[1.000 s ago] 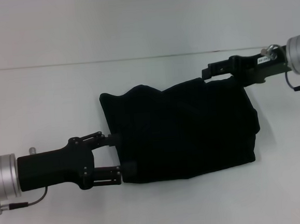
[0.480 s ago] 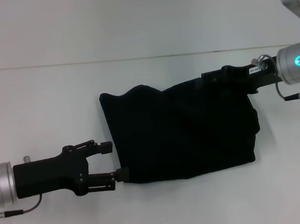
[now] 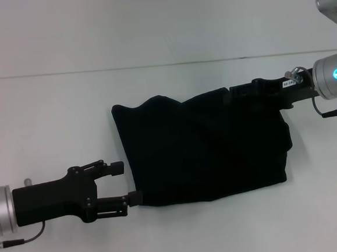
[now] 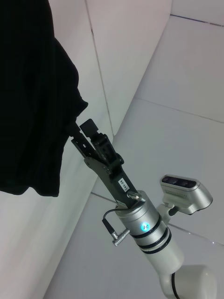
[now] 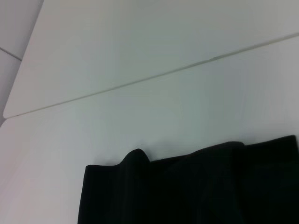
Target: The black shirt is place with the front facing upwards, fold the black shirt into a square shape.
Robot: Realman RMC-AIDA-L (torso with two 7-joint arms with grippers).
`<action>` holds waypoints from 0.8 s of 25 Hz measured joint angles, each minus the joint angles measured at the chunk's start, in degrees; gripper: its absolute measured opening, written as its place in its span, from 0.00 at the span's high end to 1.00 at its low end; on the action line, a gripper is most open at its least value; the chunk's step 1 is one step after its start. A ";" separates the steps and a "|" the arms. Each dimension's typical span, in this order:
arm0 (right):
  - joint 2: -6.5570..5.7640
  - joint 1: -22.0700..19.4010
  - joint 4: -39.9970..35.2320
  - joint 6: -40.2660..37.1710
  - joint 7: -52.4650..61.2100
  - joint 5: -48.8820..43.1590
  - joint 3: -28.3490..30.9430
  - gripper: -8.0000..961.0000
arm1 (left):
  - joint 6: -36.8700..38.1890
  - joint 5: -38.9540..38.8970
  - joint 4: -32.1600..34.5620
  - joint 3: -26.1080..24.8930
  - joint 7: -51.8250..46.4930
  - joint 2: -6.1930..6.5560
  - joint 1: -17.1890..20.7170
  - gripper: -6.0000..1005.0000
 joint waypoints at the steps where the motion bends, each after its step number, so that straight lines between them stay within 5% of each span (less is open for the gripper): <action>1: 0.00 0.00 -0.03 0.08 -0.24 -0.01 0.01 0.03 | 0.00 0.00 0.00 0.00 0.00 -0.01 0.00 0.08; 20: 1.38 -0.19 0.55 2.05 -2.74 -0.12 -0.62 0.03 | 0.00 -0.36 0.01 0.00 0.09 -0.15 -0.26 0.08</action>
